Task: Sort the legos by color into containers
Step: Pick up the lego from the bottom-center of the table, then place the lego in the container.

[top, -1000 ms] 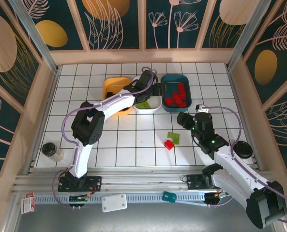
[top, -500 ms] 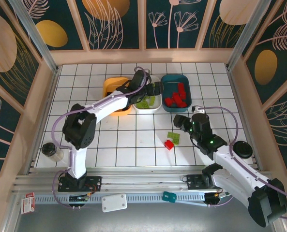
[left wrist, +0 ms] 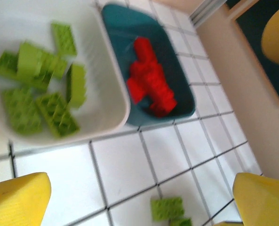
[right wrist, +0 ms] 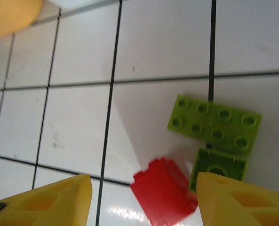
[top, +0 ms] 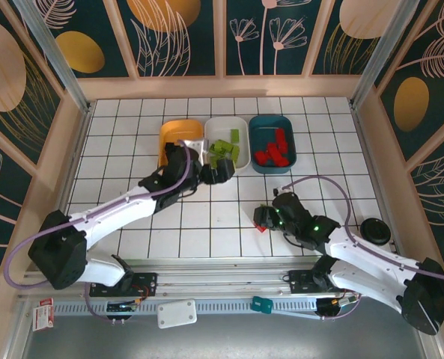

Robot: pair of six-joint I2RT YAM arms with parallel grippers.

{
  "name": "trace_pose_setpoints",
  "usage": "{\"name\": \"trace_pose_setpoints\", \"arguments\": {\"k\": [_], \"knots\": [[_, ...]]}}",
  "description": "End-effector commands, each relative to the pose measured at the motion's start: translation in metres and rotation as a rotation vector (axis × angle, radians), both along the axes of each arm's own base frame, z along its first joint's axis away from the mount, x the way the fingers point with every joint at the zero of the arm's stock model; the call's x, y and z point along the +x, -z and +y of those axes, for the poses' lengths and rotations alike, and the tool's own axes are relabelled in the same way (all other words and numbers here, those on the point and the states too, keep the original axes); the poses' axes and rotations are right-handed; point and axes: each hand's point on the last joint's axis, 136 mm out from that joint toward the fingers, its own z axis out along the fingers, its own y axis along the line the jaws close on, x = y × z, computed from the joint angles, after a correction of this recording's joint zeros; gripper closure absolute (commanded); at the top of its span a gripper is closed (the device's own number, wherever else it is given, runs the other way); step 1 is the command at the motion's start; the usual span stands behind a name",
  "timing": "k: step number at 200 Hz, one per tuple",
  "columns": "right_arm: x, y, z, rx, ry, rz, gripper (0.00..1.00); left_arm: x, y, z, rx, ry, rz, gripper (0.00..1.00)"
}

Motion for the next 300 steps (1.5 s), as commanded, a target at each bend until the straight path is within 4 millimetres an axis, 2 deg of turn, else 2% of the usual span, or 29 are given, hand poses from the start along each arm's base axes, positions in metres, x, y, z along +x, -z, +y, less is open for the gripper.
{"name": "trace_pose_setpoints", "arguments": {"k": [1, 19, 48, 150, 169, 186, 205, 223, 260, 279, 300], "knots": [[-0.018, 0.023, -0.013, -0.076, 0.051, 0.098, 0.41, -0.015, 0.014, 0.01, -0.042, -0.023, 0.037, 0.02], [-0.023, 0.031, -0.011, -0.102, 0.05, 0.123, 0.41, -0.023, 0.024, 0.021, -0.033, -0.042, 0.05, 0.01], [-0.023, 0.04, -0.008, -0.143, 0.037, 0.14, 0.41, -0.028, 0.028, 0.032, -0.016, -0.068, 0.042, 0.02], [0.01, 0.051, 0.03, -0.238, -0.07, 0.073, 0.42, -0.031, 0.04, 0.035, 0.022, -0.064, 0.064, 0.02], [0.013, 0.051, 0.038, -0.232, -0.093, 0.065, 0.48, -0.031, 0.043, 0.037, 0.026, -0.069, 0.071, 0.01], [0.015, 0.046, 0.046, -0.22, -0.112, 0.053, 0.58, -0.032, 0.046, 0.037, 0.029, -0.068, 0.079, 0.02], [0.016, 0.034, 0.057, -0.186, -0.141, 0.022, 0.69, -0.033, 0.047, 0.037, 0.03, -0.066, 0.082, 0.02], [0.016, 0.015, 0.068, -0.126, -0.172, -0.014, 0.75, -0.033, 0.047, 0.038, 0.034, -0.07, 0.083, 0.01], [0.033, -0.052, 0.079, -0.039, -0.179, -0.159, 0.79, -0.036, 0.05, 0.042, 0.039, -0.075, 0.091, 0.02], [0.061, -0.086, 0.072, -0.024, -0.136, -0.234, 0.79, -0.039, 0.055, 0.043, 0.038, -0.076, 0.102, 0.02], [0.104, -0.112, 0.055, 0.01, -0.064, -0.282, 0.79, -0.041, 0.06, 0.044, 0.035, -0.074, 0.118, 0.01]]}}
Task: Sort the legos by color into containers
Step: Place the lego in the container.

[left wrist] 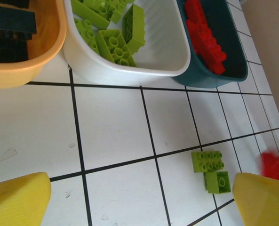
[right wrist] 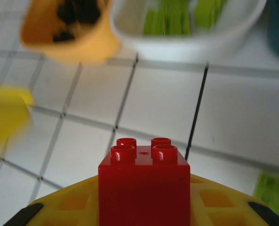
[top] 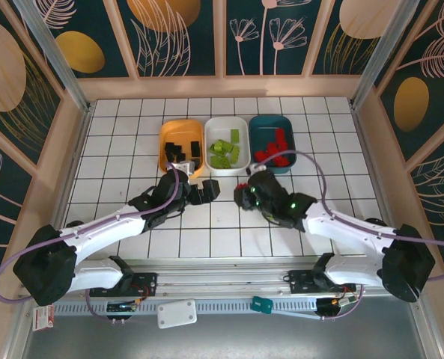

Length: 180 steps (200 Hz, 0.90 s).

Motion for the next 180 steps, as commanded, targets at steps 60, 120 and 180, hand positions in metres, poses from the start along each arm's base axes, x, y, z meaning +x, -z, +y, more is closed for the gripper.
{"name": "trace_pose_setpoints", "arguments": {"k": [60, 120, 180], "knots": [[0.163, -0.02, -0.06, -0.005, 0.269, -0.082, 0.8, -0.013, 0.009, 0.006, -0.023, -0.008, 0.047, 0.02], [0.225, 0.04, -0.062, -0.103, 0.381, 0.069, 0.69, -0.018, 0.015, 0.009, -0.02, -0.007, 0.058, 0.02], [0.239, 0.032, -0.058, -0.039, 0.403, 0.073, 0.42, -0.022, 0.019, 0.005, -0.013, 0.025, 0.068, 0.02]]}}
